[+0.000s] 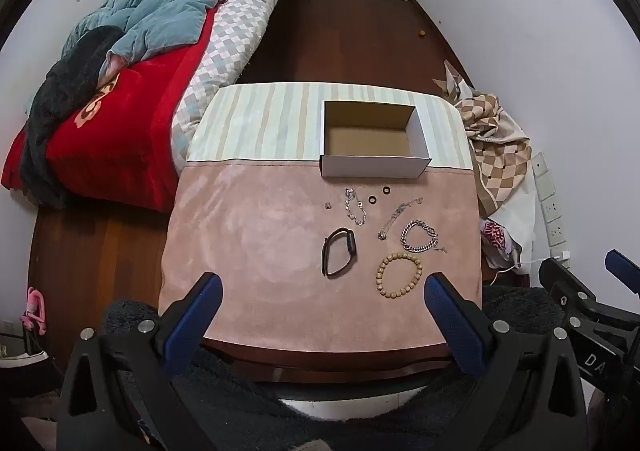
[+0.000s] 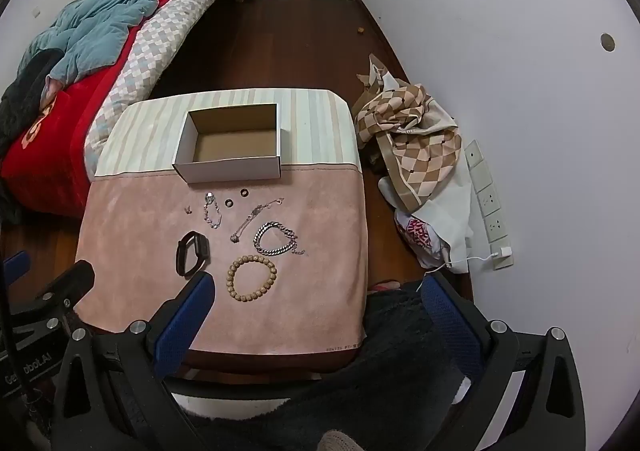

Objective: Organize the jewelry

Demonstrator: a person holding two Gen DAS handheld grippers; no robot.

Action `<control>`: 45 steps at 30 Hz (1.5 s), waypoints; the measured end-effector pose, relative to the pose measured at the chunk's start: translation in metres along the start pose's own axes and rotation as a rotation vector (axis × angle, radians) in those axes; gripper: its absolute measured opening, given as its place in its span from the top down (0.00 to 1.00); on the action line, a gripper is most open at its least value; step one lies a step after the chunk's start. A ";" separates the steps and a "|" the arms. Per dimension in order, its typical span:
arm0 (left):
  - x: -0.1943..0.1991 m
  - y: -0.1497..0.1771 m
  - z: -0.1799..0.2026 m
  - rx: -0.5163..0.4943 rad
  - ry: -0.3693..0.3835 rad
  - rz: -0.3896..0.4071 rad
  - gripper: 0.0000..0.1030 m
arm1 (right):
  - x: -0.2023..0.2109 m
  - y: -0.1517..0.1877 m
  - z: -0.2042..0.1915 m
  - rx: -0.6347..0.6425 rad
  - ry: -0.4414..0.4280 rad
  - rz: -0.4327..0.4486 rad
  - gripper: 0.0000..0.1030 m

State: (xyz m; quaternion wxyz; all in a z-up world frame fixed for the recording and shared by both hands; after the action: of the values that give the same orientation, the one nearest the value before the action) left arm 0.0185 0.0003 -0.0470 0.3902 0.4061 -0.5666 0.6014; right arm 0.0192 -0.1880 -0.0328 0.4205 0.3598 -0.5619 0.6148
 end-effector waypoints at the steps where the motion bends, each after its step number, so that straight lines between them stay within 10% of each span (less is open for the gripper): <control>1: -0.001 0.000 0.000 0.001 0.001 0.000 0.00 | 0.000 0.000 0.000 0.000 0.000 -0.001 0.00; 45: 0.015 -0.003 0.009 -0.023 -0.031 0.062 0.00 | 0.008 -0.006 0.010 -0.004 0.001 0.024 0.00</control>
State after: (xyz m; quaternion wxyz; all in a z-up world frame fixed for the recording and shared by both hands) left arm 0.0164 -0.0083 -0.0314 0.3672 0.3930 -0.5920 0.6002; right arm 0.0215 -0.1971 -0.0220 0.4142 0.3520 -0.5674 0.6186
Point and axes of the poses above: each gripper's, at about its wrist camera, not at the fingertips, and x roughly against the way its jaws point, z to its right, y to its underside, the point moved 5 cm from there along -x, roughly the way its jaws point
